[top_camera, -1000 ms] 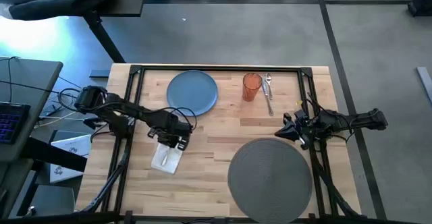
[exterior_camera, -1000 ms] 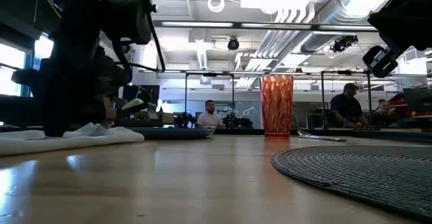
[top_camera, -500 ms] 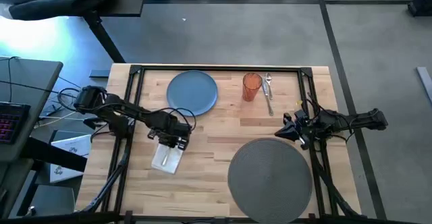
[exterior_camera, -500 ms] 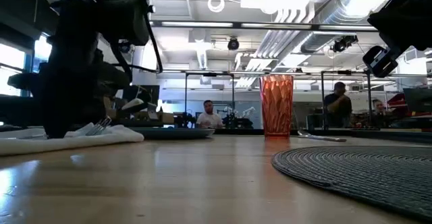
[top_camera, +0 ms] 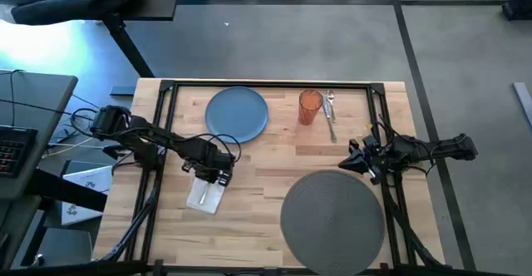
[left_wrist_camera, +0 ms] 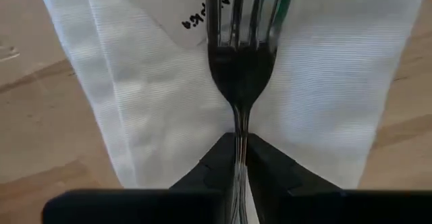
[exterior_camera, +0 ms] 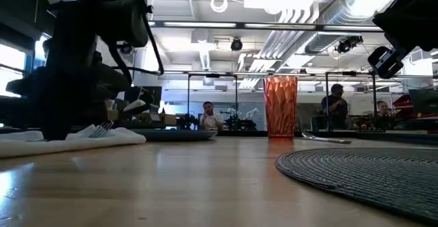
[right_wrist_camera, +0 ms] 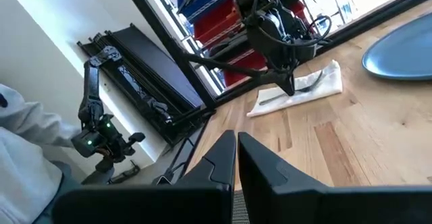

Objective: Set table place
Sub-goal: Remove the fork from the white table napkin

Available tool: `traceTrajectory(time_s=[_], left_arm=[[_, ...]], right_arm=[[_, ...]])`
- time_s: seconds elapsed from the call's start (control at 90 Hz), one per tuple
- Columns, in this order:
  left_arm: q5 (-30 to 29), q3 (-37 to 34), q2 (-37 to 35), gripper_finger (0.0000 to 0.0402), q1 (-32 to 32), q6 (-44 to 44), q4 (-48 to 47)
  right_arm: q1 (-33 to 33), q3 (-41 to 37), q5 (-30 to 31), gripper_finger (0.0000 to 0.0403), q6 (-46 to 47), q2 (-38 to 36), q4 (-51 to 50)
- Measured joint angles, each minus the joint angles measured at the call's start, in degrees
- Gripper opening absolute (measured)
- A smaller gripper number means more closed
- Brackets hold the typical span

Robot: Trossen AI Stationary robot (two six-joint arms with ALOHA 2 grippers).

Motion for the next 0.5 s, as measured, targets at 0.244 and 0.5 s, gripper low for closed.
traceTrajectory(time_s=[0.244, 0.5], left_arm=[[0.4, 4.8, -0.5, 0.0002, -0.4, 1.8, -4.2], [-0.5, 13.0, -3.9, 0.0001, -1.4, 7.5, -9.8]], right_arm=[[0.0, 0.0, 0.0, 0.0000, 0.0, 0.0, 0.0], [0.0, 0.0, 0.0, 0.0000, -6.1, 0.0, 0.0]])
